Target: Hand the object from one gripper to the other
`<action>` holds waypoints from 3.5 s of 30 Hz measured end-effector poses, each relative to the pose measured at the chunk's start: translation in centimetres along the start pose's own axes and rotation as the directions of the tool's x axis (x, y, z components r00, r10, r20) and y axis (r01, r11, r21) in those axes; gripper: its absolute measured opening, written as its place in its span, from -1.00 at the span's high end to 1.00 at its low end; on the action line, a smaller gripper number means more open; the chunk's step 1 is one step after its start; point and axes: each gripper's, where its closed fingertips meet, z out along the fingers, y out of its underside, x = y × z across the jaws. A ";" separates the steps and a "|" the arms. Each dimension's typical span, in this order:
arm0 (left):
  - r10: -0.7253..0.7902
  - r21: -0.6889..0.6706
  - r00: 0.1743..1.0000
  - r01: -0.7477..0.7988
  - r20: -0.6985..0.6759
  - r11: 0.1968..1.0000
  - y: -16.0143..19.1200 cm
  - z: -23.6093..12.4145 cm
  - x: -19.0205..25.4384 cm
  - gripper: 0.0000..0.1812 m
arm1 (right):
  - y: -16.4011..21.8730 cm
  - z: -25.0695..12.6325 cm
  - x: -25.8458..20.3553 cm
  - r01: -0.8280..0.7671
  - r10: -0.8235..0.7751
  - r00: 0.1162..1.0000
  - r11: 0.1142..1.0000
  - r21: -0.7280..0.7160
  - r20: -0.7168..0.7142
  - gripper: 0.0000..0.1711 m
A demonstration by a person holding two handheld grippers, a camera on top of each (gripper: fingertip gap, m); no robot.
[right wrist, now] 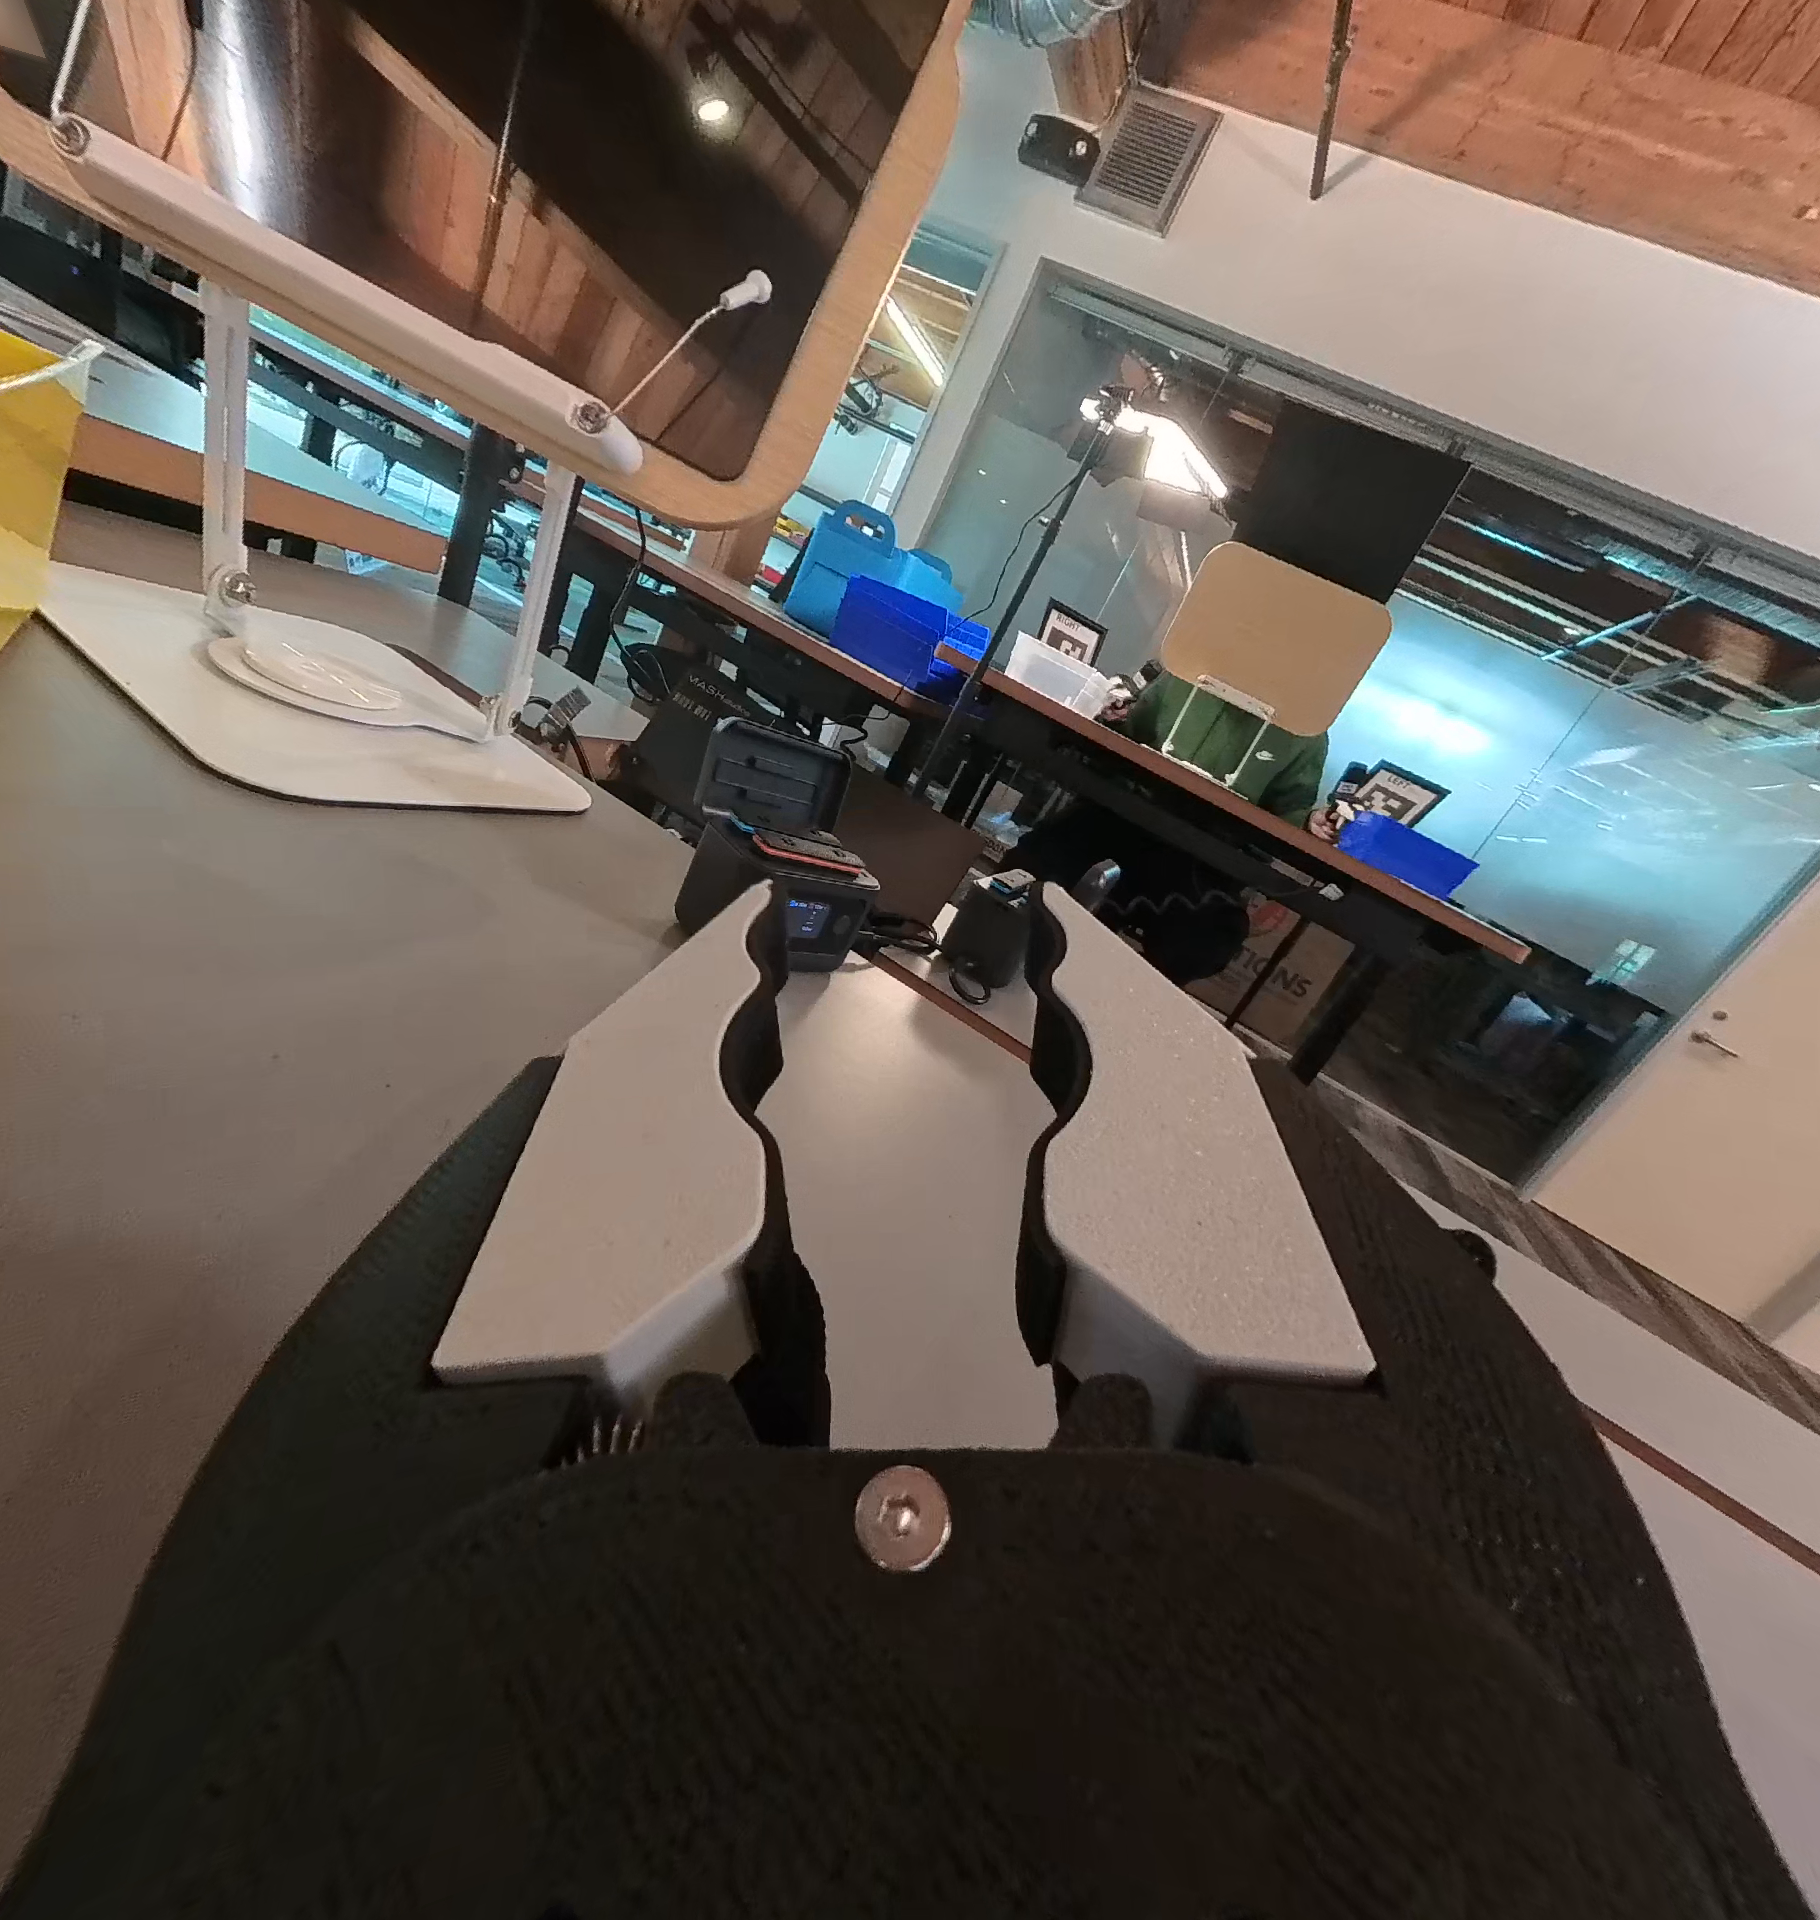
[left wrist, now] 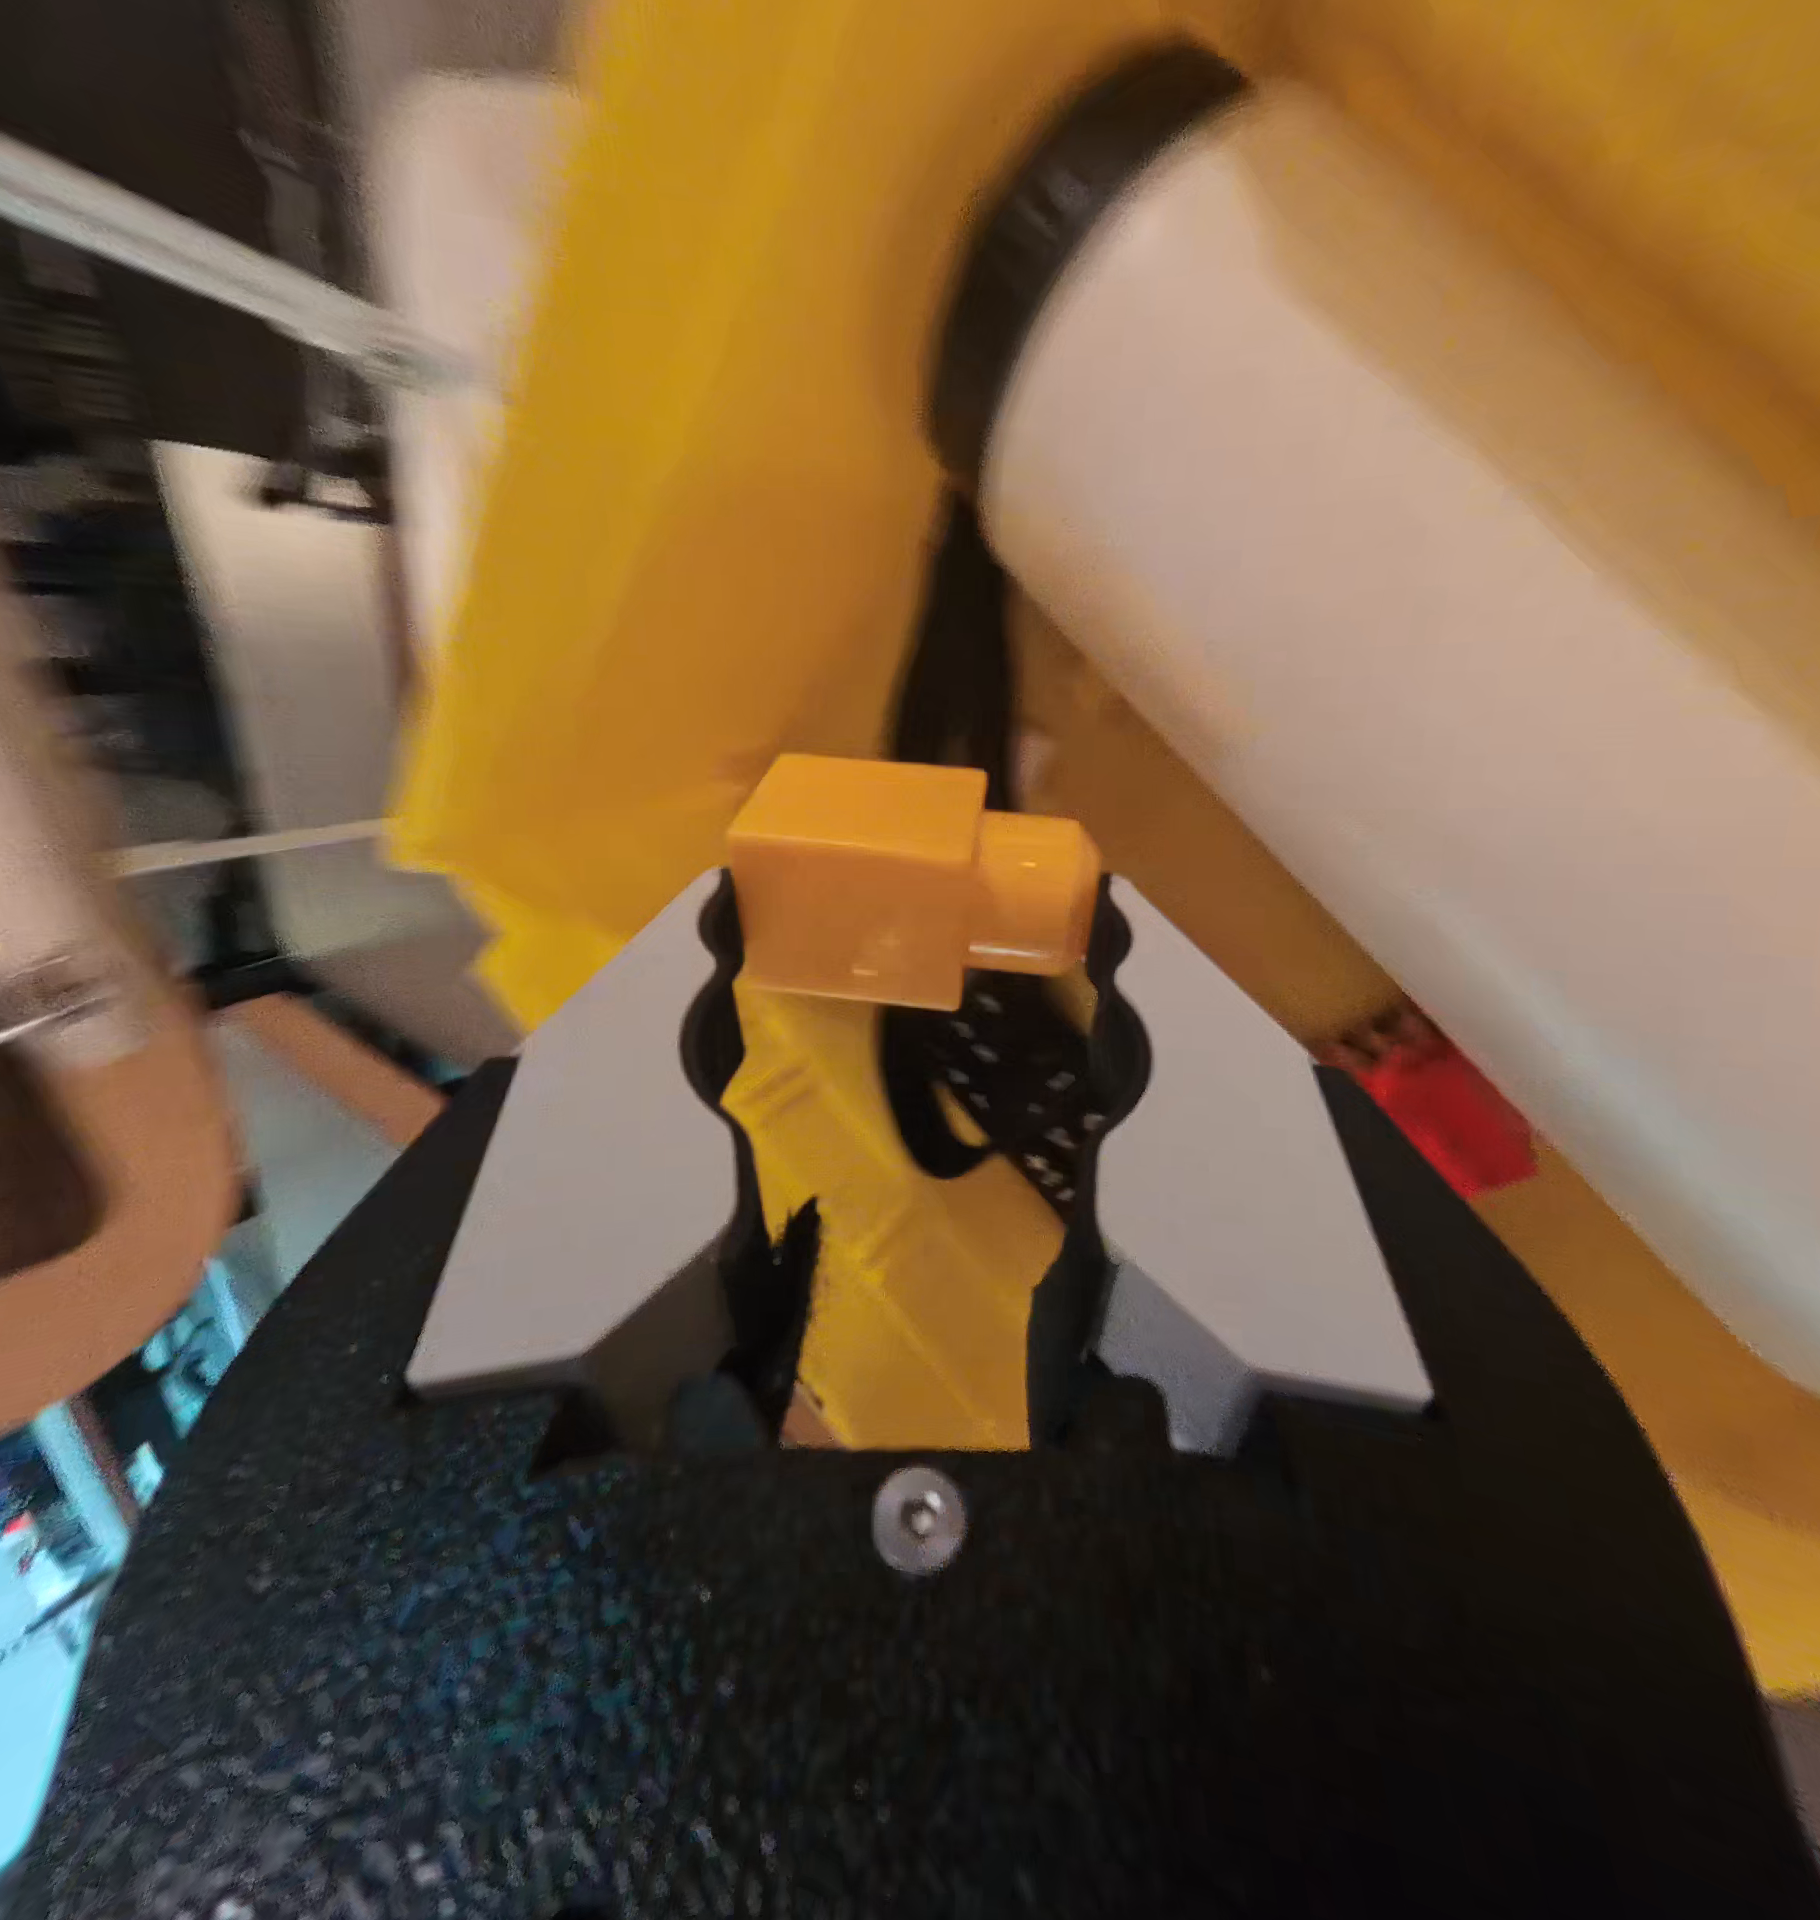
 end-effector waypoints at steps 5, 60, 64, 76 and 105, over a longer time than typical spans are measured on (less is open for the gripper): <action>-0.276 0.419 0.920 0.141 0.280 0.897 -8.9 -7.5 -4.9 0.28 | -0.1 0.1 -0.4 0.008 -0.008 1.000 1.000 0.005 0.014 0.48; -0.119 0.910 0.965 -0.174 0.234 0.376 -38.5 1.2 9.9 0.10 | -2.0 -9.8 -7.1 -0.516 0.825 -0.114 0.427 -0.743 0.553 0.59; -0.068 0.906 0.970 -0.190 0.232 0.378 -38.6 1.5 10.7 0.27 | -1.8 -10.0 -7.4 -0.499 0.826 -0.104 0.438 -0.748 0.554 0.59; -0.248 0.725 0.900 -0.103 0.360 0.681 -37.0 5.3 6.2 0.28 | 1.6 -5.9 -6.8 -0.517 0.768 0.497 0.636 -0.573 0.404 0.34; -0.318 0.740 0.899 -0.008 0.300 0.673 -36.5 5.4 5.5 0.25 | 0.8 -5.9 -5.5 -0.506 0.737 0.527 0.673 -0.540 0.424 0.10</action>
